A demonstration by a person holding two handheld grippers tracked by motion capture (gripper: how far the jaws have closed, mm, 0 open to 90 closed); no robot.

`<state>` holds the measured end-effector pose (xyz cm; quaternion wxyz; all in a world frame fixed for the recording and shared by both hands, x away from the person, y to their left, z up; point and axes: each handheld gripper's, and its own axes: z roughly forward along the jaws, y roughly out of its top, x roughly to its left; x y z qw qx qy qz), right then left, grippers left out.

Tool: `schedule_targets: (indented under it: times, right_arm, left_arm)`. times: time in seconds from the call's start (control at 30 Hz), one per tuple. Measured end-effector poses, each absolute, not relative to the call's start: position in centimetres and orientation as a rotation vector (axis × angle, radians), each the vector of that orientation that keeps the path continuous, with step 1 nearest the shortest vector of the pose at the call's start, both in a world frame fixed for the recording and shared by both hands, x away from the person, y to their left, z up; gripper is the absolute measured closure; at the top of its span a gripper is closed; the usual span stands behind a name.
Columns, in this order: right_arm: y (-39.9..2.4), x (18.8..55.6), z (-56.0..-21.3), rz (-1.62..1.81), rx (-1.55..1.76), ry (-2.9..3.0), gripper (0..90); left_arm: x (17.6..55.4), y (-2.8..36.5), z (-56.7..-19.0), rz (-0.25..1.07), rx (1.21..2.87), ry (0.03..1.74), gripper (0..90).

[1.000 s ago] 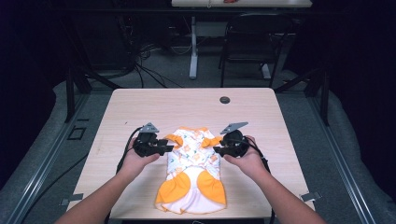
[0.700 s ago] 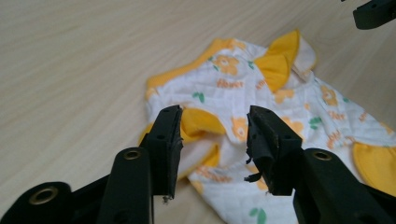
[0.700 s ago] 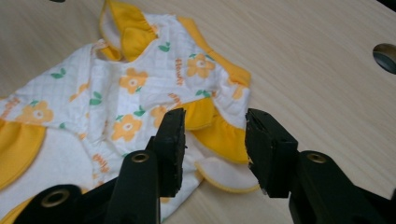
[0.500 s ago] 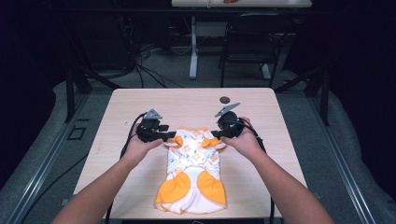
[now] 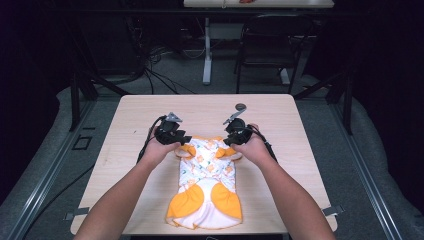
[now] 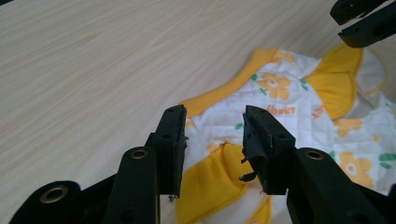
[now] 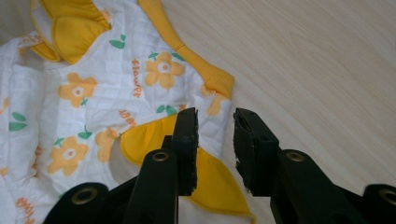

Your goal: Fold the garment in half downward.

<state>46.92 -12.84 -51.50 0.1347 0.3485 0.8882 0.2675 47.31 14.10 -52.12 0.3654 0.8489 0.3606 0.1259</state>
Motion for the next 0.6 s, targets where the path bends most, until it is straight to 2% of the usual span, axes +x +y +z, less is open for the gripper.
schedule_targets:
  times: [0.33, 0.6]
  right_arm:
    - [-12.5, 48.7, -53.0, 0.772, 1.061, 2.564, 70.2]
    - [-12.1, 49.3, -54.0, 0.767, 1.091, 2.581, 68.0]
  left_arm:
    - [48.9, 14.4, -54.2, 0.280, 2.198, 1.002, 64.4]
    - [49.5, 14.2, -55.4, 0.290, 2.208, 1.014, 61.0]
